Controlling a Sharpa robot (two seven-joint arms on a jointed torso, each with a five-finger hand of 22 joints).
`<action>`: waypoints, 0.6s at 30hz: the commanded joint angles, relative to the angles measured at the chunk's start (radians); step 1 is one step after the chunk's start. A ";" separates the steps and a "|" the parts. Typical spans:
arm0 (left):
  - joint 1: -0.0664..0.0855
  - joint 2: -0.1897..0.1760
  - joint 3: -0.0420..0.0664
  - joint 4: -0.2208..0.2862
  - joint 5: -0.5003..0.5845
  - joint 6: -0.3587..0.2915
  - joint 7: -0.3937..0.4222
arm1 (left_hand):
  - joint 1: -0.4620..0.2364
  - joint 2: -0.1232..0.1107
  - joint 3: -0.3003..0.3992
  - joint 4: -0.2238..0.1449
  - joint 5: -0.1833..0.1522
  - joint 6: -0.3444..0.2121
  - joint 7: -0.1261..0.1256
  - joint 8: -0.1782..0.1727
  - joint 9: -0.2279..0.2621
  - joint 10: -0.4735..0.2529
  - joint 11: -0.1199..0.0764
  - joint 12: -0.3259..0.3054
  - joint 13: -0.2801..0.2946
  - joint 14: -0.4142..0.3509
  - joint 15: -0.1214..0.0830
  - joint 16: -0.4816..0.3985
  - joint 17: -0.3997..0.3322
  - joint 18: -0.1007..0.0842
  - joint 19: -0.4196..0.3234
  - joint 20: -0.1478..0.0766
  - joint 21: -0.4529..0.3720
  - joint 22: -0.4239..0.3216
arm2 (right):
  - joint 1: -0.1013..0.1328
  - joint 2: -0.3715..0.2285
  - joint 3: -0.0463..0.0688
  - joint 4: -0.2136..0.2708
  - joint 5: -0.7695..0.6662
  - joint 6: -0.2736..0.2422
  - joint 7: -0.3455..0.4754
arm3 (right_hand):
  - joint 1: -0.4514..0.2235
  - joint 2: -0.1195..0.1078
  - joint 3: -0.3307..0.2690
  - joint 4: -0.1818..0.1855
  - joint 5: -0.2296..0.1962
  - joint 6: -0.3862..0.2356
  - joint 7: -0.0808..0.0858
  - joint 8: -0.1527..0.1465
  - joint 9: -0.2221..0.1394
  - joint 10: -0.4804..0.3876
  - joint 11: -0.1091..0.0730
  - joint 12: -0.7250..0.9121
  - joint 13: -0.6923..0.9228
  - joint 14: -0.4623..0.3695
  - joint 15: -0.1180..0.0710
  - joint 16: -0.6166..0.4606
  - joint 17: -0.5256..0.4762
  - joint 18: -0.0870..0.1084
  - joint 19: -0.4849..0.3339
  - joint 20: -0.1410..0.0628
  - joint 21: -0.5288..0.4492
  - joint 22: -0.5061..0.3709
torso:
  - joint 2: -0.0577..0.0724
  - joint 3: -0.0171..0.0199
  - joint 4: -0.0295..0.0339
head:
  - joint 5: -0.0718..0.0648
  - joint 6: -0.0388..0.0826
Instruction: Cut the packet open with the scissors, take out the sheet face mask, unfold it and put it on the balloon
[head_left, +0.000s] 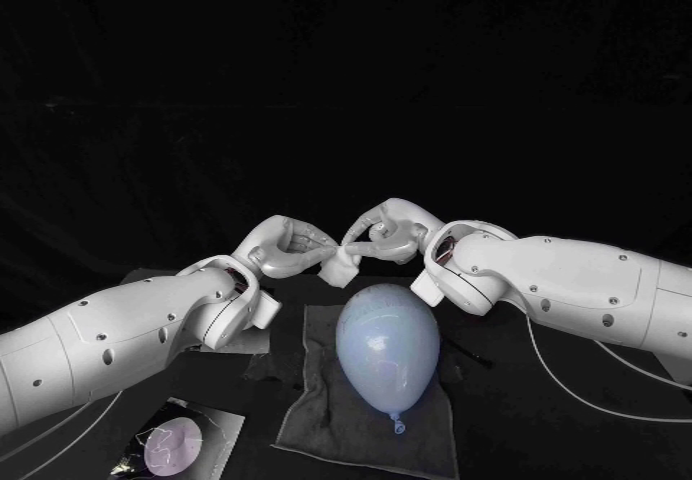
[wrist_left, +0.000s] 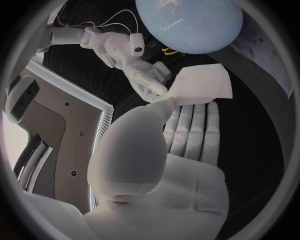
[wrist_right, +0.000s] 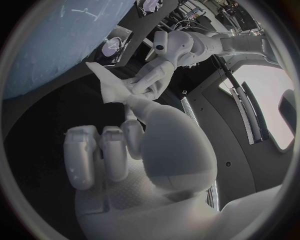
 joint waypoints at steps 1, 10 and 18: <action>0.002 0.003 0.001 0.001 0.005 0.004 0.019 | 0.008 -0.007 0.007 -0.004 -0.001 0.013 -0.002 0.010 0.004 0.007 -0.003 -0.007 -0.001 -0.011 -0.001 -0.003 0.002 0.007 -0.022 0.006 -0.010 -0.001 | 0.000 0.001 0.000 0.000 -0.018 0.015 0.000 | 0.003 0.008 0.007 0.000 0.003 0.003 0.000 0.038 0.059 0.032 -0.009 0.007 0.127 0.106 -0.005 0.003 0.263 -0.006 0.107 -0.003 0.007 0.263 | 0.000 0.0003 -0.0009 | -0.001 -0.001; 0.002 0.005 0.001 0.004 -0.035 0.024 0.015 | -0.002 -0.021 0.013 -0.008 -0.002 0.013 -0.003 0.014 0.008 0.005 -0.002 -0.009 -0.002 -0.021 0.002 -0.006 0.007 -0.003 -0.075 0.010 -0.015 -0.001 | -0.001 0.001 0.000 0.002 -0.022 0.016 0.003 | 0.001 0.008 0.009 0.000 0.003 0.003 0.000 0.039 0.060 0.031 -0.008 0.005 0.126 0.106 -0.005 0.003 0.263 -0.006 0.107 -0.003 0.007 0.263 | 0.000 0.0013 -0.0013 | -0.001 -0.004; 0.002 0.008 0.001 0.002 -0.048 0.023 0.015 | -0.014 -0.022 0.014 -0.001 -0.002 0.013 -0.003 0.015 0.009 0.002 -0.001 -0.007 -0.001 -0.031 0.004 -0.008 0.010 -0.007 -0.103 0.010 -0.013 0.000 | -0.001 0.000 0.000 0.005 -0.022 0.024 0.003 | 0.001 0.008 0.009 0.000 0.003 0.003 0.000 0.039 0.060 0.031 -0.008 0.005 0.126 0.106 -0.005 0.003 0.263 -0.006 0.107 -0.003 0.007 0.263 | 0.000 0.0012 -0.0019 | -0.001 -0.004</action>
